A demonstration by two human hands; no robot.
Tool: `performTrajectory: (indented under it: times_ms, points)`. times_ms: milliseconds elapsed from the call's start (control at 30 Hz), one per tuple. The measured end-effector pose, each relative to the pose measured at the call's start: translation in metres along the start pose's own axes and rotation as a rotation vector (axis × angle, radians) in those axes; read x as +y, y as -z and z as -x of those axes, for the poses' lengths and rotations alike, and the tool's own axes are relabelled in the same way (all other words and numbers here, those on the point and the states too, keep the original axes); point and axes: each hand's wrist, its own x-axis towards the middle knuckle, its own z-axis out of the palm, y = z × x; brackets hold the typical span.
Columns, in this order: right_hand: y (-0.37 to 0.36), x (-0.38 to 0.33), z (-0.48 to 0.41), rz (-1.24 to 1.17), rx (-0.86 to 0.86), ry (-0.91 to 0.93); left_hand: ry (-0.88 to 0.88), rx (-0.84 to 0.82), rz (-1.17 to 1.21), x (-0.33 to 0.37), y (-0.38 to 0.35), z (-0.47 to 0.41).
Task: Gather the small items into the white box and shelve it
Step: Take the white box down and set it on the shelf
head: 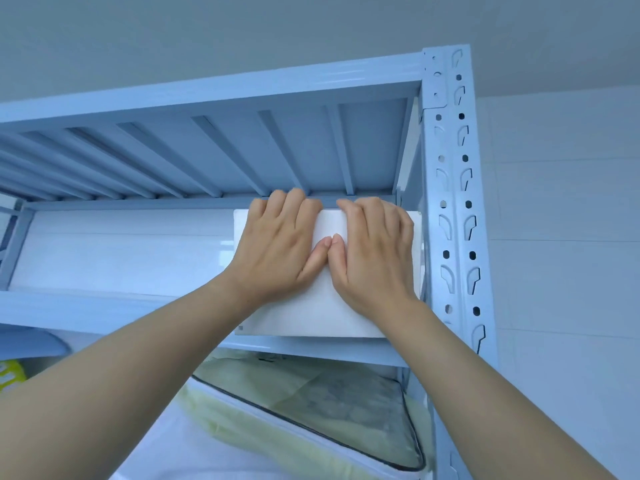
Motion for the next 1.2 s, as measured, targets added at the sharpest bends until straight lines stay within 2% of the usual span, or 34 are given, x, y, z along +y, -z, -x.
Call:
performTrajectory:
  times_ms: [100,200,367,533,667,767,900,1200]
  points:
    - [0.013,-0.019,0.000,0.004,0.023,-0.015,-0.147,-0.085,0.049,-0.013,0.025,0.011]
    - [0.030,-0.039,0.009,0.040,0.000,-0.013,-0.195,-0.221,0.157,-0.022,0.050,0.027]
    - [0.056,-0.081,0.033,0.074,-0.157,0.056,-0.080,-0.405,0.216,-0.035,0.084,0.059]
    - [0.078,-0.128,0.042,0.003,-0.289,0.019,-0.009,-0.577,0.348,-0.048,0.124,0.088]
    - [0.086,-0.162,0.048,-0.050,-0.384,-0.037,0.087,-0.764,0.276,-0.066,0.155,0.117]
    - [0.086,-0.186,0.057,-0.062,-0.416,-0.031,0.174,-0.771,0.222,-0.079,0.172,0.148]
    - [0.085,-0.224,0.062,-0.072,-0.429,0.041,0.196,-0.729,0.147,-0.098,0.197,0.187]
    - [0.091,-0.352,0.082,-0.344,-0.334,0.073,0.275,-0.776,-0.078,-0.149,0.317,0.261]
